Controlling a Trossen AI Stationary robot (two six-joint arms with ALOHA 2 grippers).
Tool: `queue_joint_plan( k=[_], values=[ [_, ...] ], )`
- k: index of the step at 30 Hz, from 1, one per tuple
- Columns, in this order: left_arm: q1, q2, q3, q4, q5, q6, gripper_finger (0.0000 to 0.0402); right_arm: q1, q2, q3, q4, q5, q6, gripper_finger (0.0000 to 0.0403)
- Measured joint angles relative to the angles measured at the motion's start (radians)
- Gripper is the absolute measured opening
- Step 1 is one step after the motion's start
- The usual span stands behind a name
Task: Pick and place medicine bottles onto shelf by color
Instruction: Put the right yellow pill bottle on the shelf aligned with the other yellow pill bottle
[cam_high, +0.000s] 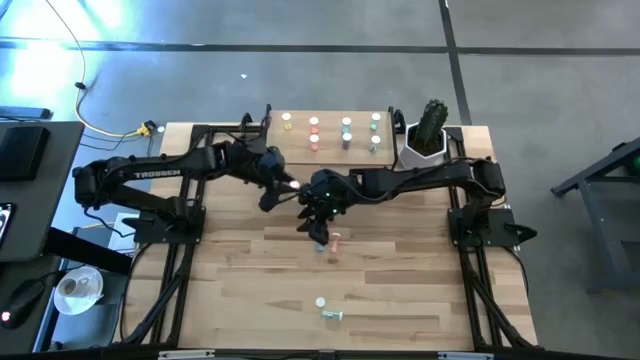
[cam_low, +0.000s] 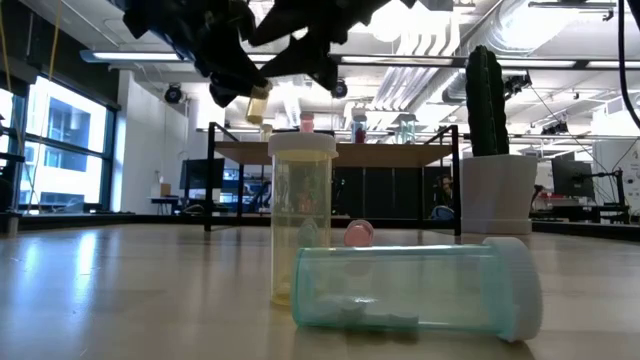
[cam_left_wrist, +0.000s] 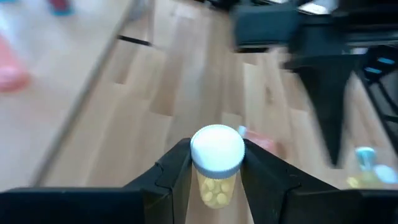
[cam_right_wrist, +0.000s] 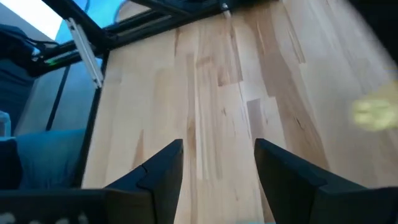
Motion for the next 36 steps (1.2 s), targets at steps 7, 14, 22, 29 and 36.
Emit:
queue_joint_plan(
  k=[7, 14, 22, 29, 36],
  values=[
    [0.080, -0.050, -0.001, 0.003, -0.099, 0.073, 0.0113, 0.006, -0.064, 0.000, -0.010, 0.004, -0.045, 0.0189],
    [0.136, -0.104, 0.000, 0.090, -0.223, 0.134, 0.0113, -0.011, -0.129, 0.000, -0.034, 0.078, -0.088, 0.0189],
    [0.164, -0.073, -0.009, 0.228, -0.350, 0.188, 0.0113, -0.037, -0.167, 0.000, -0.051, 0.114, -0.113, 0.0189],
    [0.213, -0.057, -0.075, 0.299, -0.391, 0.151, 0.0113, -0.042, -0.171, 0.000, -0.065, 0.114, -0.113, 0.0189],
    [0.259, -0.055, -0.122, 0.336, -0.372, 0.107, 0.0113, -0.042, -0.171, 0.000, -0.073, 0.114, -0.113, 0.0189]
  ],
)
